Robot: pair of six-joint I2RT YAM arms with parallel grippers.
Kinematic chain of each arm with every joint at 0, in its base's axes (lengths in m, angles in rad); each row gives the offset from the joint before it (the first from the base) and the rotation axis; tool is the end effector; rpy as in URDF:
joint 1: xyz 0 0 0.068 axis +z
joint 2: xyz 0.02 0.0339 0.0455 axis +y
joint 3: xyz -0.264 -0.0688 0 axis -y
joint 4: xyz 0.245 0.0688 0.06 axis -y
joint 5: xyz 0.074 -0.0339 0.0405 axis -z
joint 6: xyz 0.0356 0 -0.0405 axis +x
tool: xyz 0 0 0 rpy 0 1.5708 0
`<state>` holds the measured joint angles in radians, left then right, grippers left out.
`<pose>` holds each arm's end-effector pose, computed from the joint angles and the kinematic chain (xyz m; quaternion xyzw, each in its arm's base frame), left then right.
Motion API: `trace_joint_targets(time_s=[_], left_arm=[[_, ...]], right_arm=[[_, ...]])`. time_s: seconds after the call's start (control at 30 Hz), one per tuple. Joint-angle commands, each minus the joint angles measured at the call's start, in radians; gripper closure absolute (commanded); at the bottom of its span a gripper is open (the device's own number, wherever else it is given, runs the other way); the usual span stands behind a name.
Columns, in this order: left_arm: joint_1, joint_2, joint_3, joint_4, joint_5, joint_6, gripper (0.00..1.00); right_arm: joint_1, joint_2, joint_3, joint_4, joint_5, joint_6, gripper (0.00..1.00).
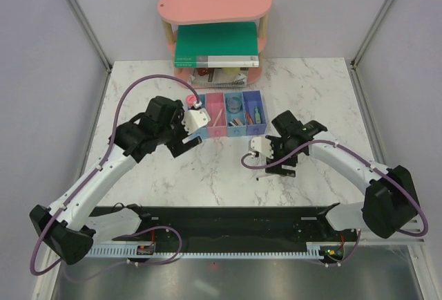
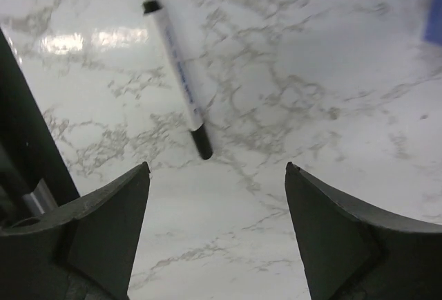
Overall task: Sort the stationery into containers
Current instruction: Pick up the pen from the center of the board.
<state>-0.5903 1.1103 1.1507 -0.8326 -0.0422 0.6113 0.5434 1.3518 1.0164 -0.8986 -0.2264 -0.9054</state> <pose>0.1853 -0.1223 0.3418 0.5163 0.7675 0.0235 0.3792 0.2096 0.1359 0.2446 -0.6633 0.7210 0.0796 0.1839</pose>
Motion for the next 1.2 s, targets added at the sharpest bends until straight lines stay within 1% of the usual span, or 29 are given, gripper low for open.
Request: trace_joint_targets(time_s=[0.0,0.03,0.17,0.4,0.43,0.53,0.57,0.6,0.7,0.73,0.8,0.83,0.93,1.0,1.1,1.17], left_arm=[[-0.002,-0.043,0.075,-0.005,0.019,0.045,0.00],[-0.002,-0.046,0.083,-0.017,0.016,0.045,0.00],[-0.002,-0.056,0.113,-0.051,-0.001,0.047,0.00],[-0.002,-0.090,0.099,-0.075,-0.030,0.064,0.00],[-0.002,-0.096,0.096,-0.079,-0.033,0.062,0.00],[-0.002,-0.107,0.089,-0.092,-0.042,0.080,0.00],[-0.002,-0.113,0.089,-0.094,-0.047,0.085,0.00],[-0.003,-0.116,0.087,-0.092,-0.053,0.090,0.00],[-0.002,-0.129,0.087,-0.092,-0.064,0.090,0.00],[-0.002,-0.132,0.083,-0.094,-0.059,0.087,0.00],[-0.002,-0.135,0.076,-0.094,-0.055,0.079,0.00],[-0.002,-0.138,0.072,-0.094,-0.053,0.067,0.00],[-0.002,-0.145,0.063,-0.097,-0.050,0.053,0.00],[-0.002,-0.161,0.055,-0.103,-0.050,0.057,0.00],[-0.002,-0.181,0.044,-0.120,-0.058,0.058,0.00],[-0.002,-0.190,0.041,-0.132,-0.059,0.061,0.00]], right_arm=[[0.003,-0.046,-0.116,0.003,0.061,-0.107,0.12],[0.004,-0.043,-0.130,0.042,0.064,-0.107,0.11],[0.020,0.009,-0.170,0.101,0.075,-0.101,0.08],[0.059,0.112,-0.188,0.204,0.084,-0.086,0.06],[0.067,0.139,-0.188,0.223,0.082,-0.081,0.07],[0.079,0.188,-0.180,0.257,0.082,-0.058,0.13],[0.084,0.197,-0.179,0.263,0.081,-0.052,0.18],[0.087,0.205,-0.179,0.276,0.082,-0.043,0.21],[0.102,0.231,-0.182,0.299,0.091,-0.035,0.34],[0.108,0.236,-0.182,0.302,0.094,-0.030,0.45],[0.121,0.248,-0.179,0.306,0.098,-0.018,0.55],[0.127,0.251,-0.174,0.305,0.101,-0.013,0.70],[0.148,0.248,-0.156,0.297,0.108,0.014,0.88],[0.158,0.219,-0.135,0.274,0.101,0.036,0.91],[0.158,0.179,-0.053,0.229,0.073,0.108,0.92],[0.158,0.161,0.029,0.184,0.011,0.173,0.93]])
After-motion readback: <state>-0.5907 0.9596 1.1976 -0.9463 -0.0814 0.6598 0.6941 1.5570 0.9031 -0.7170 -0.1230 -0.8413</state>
